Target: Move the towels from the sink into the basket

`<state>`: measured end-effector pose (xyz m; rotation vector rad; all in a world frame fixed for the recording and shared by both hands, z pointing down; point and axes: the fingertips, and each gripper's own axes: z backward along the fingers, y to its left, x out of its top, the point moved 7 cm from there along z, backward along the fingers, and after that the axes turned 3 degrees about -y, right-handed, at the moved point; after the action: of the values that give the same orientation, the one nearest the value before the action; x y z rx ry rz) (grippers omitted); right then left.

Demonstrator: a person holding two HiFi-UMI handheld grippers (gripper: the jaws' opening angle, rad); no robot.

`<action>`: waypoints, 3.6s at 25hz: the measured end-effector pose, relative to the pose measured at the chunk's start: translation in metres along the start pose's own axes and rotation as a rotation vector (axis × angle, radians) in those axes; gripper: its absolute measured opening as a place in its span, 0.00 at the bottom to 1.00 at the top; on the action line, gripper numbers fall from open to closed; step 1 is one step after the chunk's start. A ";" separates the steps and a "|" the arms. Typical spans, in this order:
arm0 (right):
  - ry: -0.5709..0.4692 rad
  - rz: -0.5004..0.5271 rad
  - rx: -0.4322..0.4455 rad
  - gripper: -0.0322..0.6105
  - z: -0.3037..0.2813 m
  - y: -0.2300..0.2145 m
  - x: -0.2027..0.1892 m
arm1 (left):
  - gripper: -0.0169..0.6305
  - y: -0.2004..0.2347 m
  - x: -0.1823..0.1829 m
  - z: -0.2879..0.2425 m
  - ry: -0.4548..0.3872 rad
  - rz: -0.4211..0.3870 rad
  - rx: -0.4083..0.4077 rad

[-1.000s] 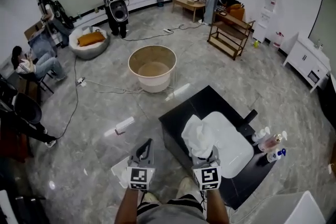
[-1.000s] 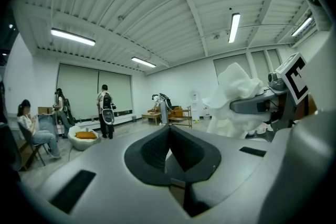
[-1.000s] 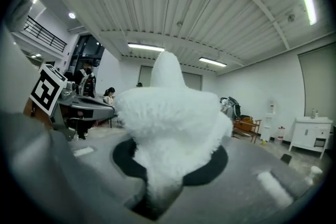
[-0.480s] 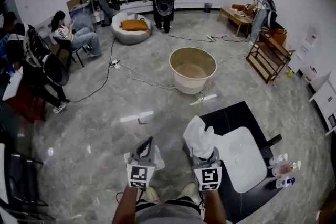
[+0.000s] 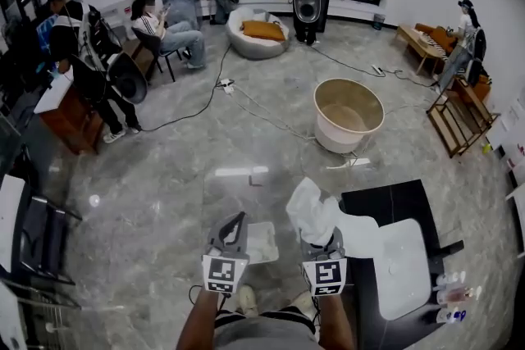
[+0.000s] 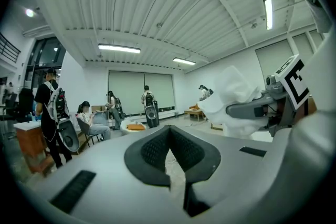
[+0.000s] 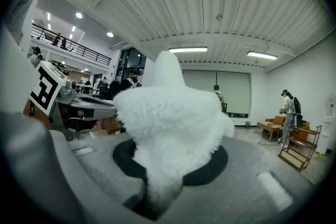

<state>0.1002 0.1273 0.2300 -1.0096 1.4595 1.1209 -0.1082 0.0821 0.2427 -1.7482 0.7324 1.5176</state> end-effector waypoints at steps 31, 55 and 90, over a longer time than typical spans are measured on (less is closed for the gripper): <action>0.043 -0.040 0.250 0.24 -0.122 0.136 -0.018 | 0.04 0.126 -0.060 0.065 0.094 0.062 0.202; 0.213 -0.052 0.330 0.24 -0.159 0.158 -0.198 | 0.04 0.097 -0.237 0.010 0.278 0.191 0.150; 0.467 -0.047 0.481 0.25 -0.225 0.235 -0.636 | 0.04 0.068 -0.637 -0.027 0.427 0.348 0.229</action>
<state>-0.0753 -0.0132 0.9082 -0.9833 1.9443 0.4662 -0.2438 0.0024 0.8647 -1.8516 1.4308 1.2139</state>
